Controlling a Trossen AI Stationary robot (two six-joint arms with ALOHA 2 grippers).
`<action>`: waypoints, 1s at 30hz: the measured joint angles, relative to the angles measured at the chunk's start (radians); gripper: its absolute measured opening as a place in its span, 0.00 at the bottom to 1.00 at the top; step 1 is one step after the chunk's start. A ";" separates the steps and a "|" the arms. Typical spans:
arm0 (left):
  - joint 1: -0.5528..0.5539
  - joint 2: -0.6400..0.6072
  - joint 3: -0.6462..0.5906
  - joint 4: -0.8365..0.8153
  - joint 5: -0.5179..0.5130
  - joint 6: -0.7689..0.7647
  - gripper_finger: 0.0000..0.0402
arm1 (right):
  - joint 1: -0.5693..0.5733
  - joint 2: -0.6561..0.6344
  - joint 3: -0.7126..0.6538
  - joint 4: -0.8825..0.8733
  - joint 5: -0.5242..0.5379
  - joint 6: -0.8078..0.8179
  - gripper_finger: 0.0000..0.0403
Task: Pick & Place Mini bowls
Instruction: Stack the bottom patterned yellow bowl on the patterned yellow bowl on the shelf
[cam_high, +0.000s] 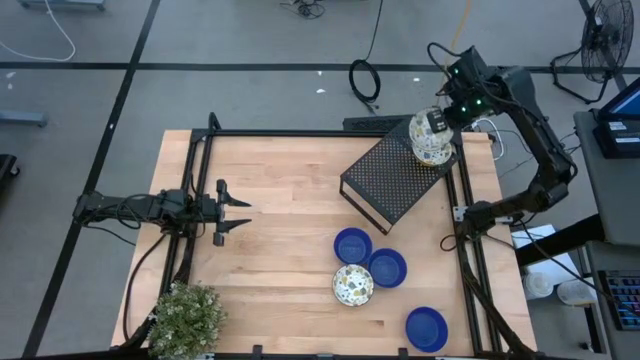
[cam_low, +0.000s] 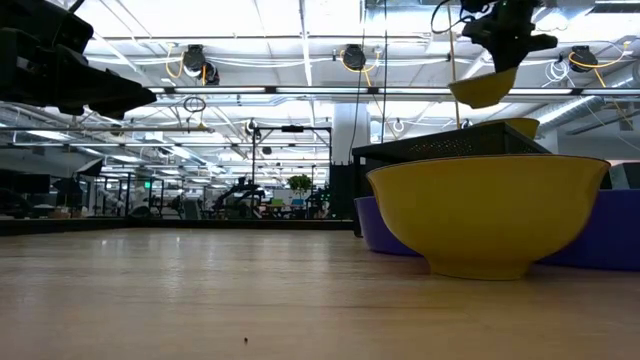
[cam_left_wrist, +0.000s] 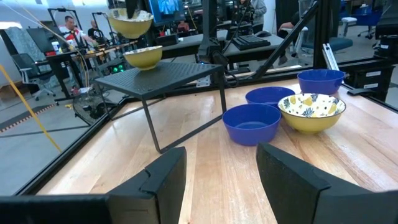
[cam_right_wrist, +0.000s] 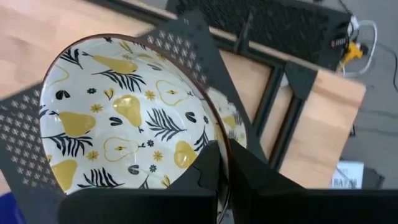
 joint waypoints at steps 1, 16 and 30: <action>0.000 0.000 0.000 0.000 0.000 0.000 0.49 | 0.004 -0.003 -0.013 -0.006 0.001 0.015 0.01; 0.000 0.000 0.000 0.000 0.000 0.000 0.49 | 0.037 -0.021 -0.296 0.001 0.101 0.112 0.01; 0.000 0.000 0.000 0.000 0.000 0.000 0.49 | 0.037 -0.034 -0.303 0.044 0.102 0.098 0.14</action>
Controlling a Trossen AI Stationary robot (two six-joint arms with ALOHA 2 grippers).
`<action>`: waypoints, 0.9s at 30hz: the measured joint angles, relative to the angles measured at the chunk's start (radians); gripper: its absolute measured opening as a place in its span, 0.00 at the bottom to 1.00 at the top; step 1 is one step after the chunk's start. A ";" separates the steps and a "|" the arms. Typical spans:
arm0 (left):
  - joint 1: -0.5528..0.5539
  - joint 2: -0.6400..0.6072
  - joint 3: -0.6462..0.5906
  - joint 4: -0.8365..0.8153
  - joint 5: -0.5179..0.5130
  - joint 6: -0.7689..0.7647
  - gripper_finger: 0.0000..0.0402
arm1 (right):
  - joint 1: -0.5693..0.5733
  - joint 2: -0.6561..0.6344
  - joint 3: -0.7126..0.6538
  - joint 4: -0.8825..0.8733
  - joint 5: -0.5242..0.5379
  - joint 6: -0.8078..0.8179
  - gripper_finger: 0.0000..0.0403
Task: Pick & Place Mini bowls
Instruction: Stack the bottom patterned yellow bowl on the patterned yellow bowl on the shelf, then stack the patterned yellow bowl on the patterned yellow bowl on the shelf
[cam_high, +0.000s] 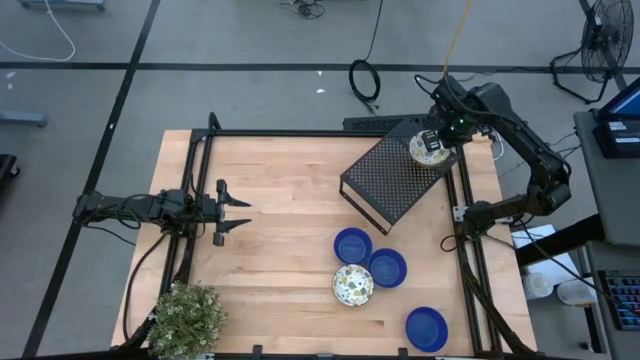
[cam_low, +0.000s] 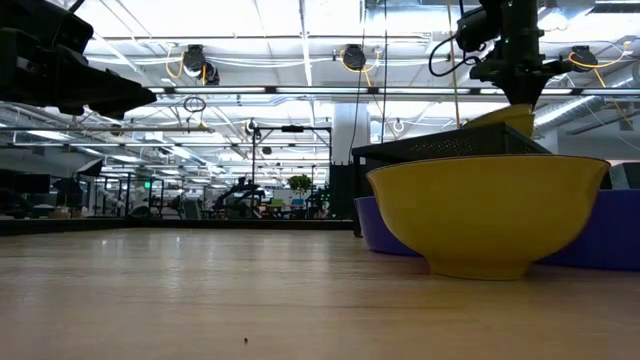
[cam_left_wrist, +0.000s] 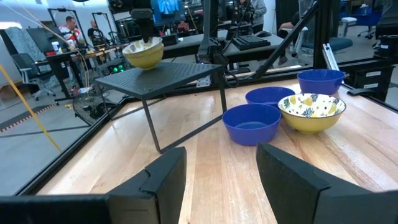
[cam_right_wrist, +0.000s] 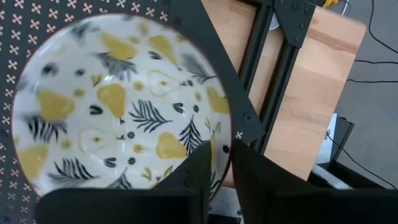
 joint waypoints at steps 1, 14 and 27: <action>0.000 0.000 0.000 0.000 0.000 0.000 0.49 | 0.000 0.000 0.000 0.002 0.001 0.000 0.15; 0.000 0.000 0.000 0.000 0.000 0.000 0.49 | 0.000 0.000 0.000 0.025 0.003 -0.008 0.34; 0.000 0.000 0.000 0.000 0.000 0.000 0.49 | 0.000 -0.057 0.001 0.180 -0.001 -0.081 0.36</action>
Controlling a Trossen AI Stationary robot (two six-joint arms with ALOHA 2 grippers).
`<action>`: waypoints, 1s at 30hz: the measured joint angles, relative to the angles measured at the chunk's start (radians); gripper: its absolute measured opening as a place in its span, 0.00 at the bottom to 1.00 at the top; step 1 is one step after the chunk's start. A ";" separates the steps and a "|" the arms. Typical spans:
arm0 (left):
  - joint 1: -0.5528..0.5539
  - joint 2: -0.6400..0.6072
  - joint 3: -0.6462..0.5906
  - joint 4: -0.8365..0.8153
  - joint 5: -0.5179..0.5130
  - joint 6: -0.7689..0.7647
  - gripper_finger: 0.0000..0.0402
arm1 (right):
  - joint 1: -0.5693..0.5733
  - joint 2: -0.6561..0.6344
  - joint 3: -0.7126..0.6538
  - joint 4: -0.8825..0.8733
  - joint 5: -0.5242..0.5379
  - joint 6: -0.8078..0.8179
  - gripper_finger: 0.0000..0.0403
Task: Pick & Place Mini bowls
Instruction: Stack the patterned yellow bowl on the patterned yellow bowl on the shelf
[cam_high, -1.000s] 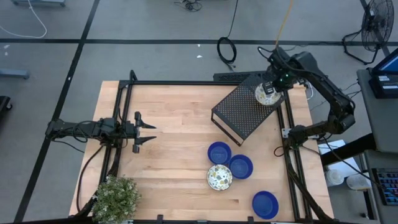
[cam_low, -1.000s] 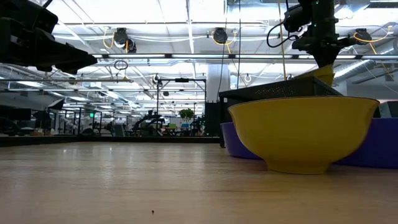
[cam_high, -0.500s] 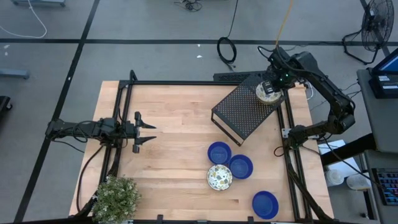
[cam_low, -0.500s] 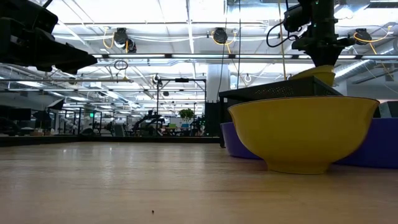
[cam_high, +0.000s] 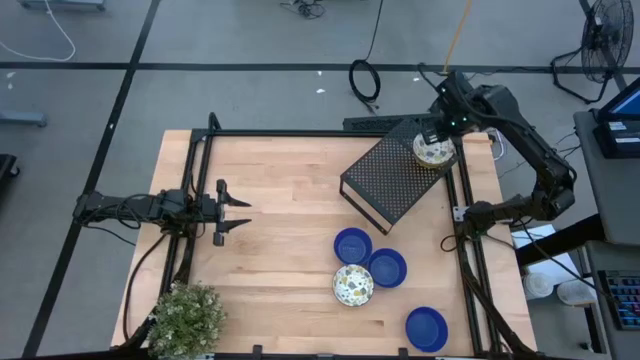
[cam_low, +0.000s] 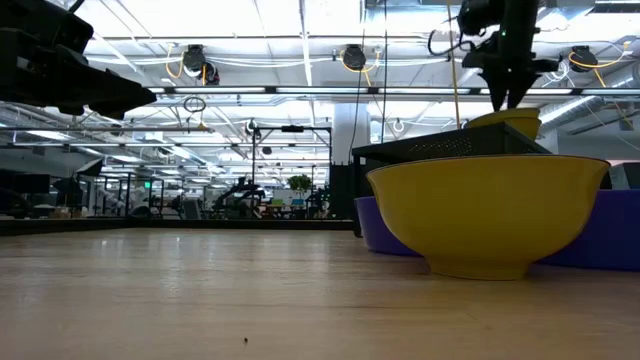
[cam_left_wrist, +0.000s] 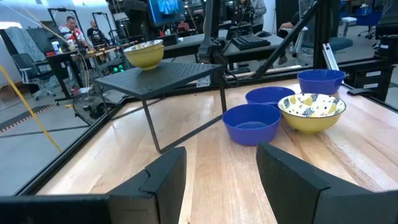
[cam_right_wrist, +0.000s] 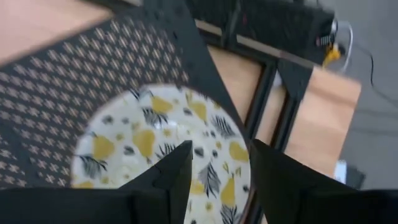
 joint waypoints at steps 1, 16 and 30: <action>0.000 0.000 0.000 0.000 0.000 0.000 0.49 | 0.000 -0.012 0.000 0.025 -0.001 -0.012 0.36; 0.000 0.000 0.000 0.000 0.000 0.000 0.49 | 0.180 -0.266 -0.152 0.624 -0.280 -0.103 0.36; 0.000 0.000 0.000 0.000 0.000 0.000 0.49 | 0.378 -0.471 -0.610 1.293 -0.735 0.048 0.36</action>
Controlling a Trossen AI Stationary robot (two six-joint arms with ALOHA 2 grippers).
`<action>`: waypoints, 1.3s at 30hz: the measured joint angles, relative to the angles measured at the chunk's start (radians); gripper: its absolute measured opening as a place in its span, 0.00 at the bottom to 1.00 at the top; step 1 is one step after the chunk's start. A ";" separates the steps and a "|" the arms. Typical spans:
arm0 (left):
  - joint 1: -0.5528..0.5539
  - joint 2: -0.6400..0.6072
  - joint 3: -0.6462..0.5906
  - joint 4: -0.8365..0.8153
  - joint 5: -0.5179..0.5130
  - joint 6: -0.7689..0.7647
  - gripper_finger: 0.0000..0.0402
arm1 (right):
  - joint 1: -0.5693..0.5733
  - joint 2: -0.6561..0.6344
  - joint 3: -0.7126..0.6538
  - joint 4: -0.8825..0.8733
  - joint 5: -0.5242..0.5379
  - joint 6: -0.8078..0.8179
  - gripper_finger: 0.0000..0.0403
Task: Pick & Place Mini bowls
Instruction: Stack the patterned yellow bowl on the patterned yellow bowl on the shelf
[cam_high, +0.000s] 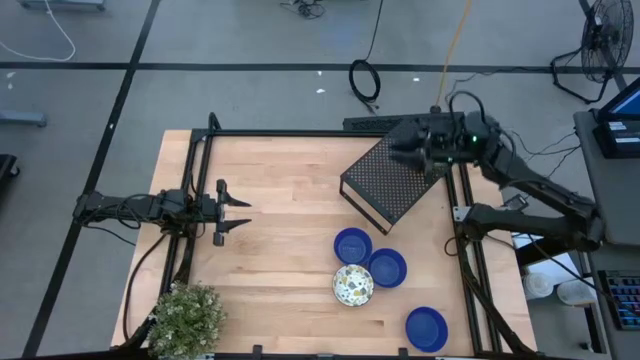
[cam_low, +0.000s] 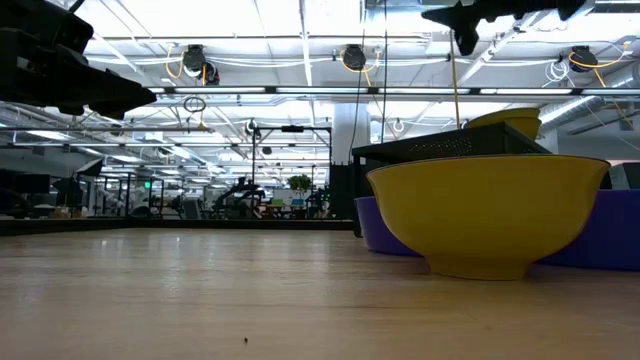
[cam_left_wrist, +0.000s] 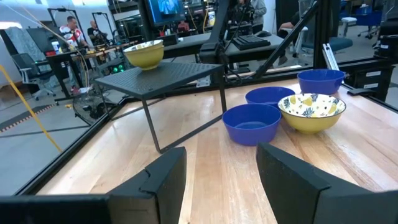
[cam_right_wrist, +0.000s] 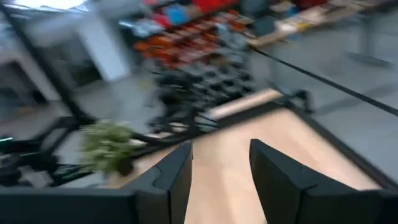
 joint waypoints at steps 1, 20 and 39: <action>0.000 0.000 0.000 0.000 0.000 0.000 0.49 | 0.018 -0.008 -0.039 0.067 -0.017 0.012 0.36; 0.000 0.000 0.000 0.000 0.000 0.000 0.49 | 0.391 -0.029 -0.446 0.624 -0.209 -0.061 0.36; 0.000 0.000 0.000 0.000 0.000 0.000 0.49 | 0.605 -0.029 -0.699 0.850 -0.150 -0.073 0.36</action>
